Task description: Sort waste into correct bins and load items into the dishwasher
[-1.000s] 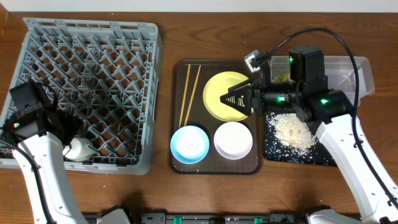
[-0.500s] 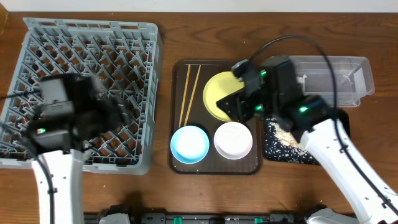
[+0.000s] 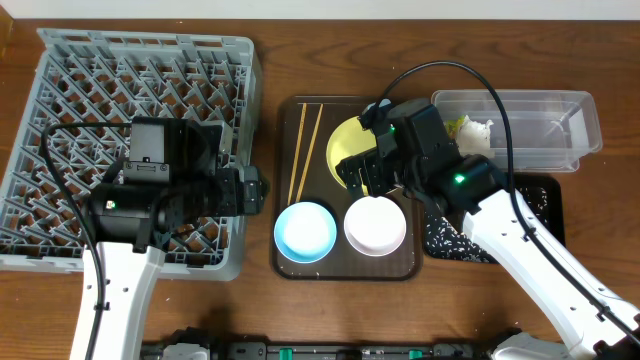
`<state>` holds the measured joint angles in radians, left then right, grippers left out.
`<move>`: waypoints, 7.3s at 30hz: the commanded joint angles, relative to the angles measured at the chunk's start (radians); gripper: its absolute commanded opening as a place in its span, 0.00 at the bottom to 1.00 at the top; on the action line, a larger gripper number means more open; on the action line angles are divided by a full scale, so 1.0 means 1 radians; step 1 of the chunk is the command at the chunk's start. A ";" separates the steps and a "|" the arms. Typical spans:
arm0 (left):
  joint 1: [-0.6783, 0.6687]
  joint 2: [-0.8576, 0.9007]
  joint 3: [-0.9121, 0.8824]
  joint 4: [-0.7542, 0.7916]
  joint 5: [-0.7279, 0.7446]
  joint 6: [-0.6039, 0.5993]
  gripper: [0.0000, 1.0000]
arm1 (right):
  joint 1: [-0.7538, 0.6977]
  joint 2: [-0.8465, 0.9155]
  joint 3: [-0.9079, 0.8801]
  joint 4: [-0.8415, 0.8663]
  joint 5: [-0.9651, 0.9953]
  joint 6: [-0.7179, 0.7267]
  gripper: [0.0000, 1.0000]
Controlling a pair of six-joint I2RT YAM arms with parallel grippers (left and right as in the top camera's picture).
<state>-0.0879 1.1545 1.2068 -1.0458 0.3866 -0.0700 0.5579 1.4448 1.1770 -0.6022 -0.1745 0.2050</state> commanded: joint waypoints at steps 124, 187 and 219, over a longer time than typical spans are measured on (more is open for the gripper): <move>-0.335 0.803 0.015 0.631 -0.380 -0.152 0.46 | -0.381 -1.434 -1.172 0.535 0.251 -0.210 0.99; -0.378 0.856 0.045 0.502 -0.365 0.050 0.08 | -0.381 -1.434 -1.172 0.535 0.251 -0.210 0.99; -0.015 0.494 0.085 0.220 -0.421 0.126 0.09 | -0.381 -1.434 -1.172 0.535 0.251 -0.210 0.99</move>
<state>-0.1024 1.6161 1.3022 -0.8196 -0.0368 0.0139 0.1875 0.0147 0.0082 -0.0639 0.0784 0.0059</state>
